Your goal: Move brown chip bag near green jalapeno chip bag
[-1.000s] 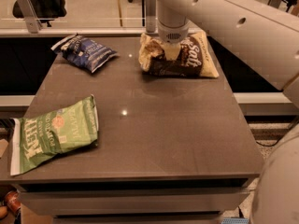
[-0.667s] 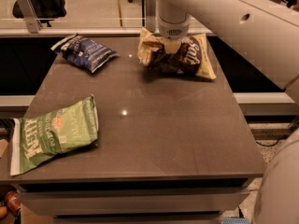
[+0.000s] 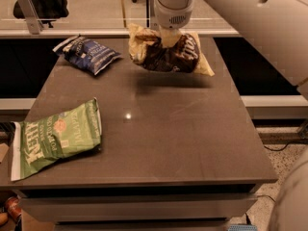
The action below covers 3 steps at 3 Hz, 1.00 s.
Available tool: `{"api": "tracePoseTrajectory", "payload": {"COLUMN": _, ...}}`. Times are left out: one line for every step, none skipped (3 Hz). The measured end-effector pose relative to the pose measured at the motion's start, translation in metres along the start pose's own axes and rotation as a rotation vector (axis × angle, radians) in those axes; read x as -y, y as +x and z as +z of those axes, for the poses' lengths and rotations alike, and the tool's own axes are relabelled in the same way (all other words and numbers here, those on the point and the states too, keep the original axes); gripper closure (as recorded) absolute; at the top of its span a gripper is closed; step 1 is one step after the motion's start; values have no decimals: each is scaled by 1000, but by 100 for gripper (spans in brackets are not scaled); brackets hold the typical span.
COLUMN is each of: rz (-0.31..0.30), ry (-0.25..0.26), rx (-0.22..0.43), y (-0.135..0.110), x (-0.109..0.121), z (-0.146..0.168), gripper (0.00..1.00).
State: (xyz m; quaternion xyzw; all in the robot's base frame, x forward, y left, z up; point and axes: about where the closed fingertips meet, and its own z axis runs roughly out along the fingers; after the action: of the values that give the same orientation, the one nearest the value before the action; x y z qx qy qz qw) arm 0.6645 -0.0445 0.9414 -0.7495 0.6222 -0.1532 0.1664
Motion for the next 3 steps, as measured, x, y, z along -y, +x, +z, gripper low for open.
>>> {"api": "tracePoseTrajectory", "payload": {"rz": -119, "ry": -38, "rx": 71, "y": -29, "x": -15, "z": -24, "gripper": 100}}
{"api": "tracePoseTrajectory", "payload": {"rz": -228, "ry": -84, "rx": 139, "y": -58, "x": -36, "z": -40, "gripper": 100}}
{"api": "tracePoseTrajectory", "payload": {"rz": -289, "ry": -115, "rx": 197, "y": -81, "x": -58, "z": -52, "gripper": 100}}
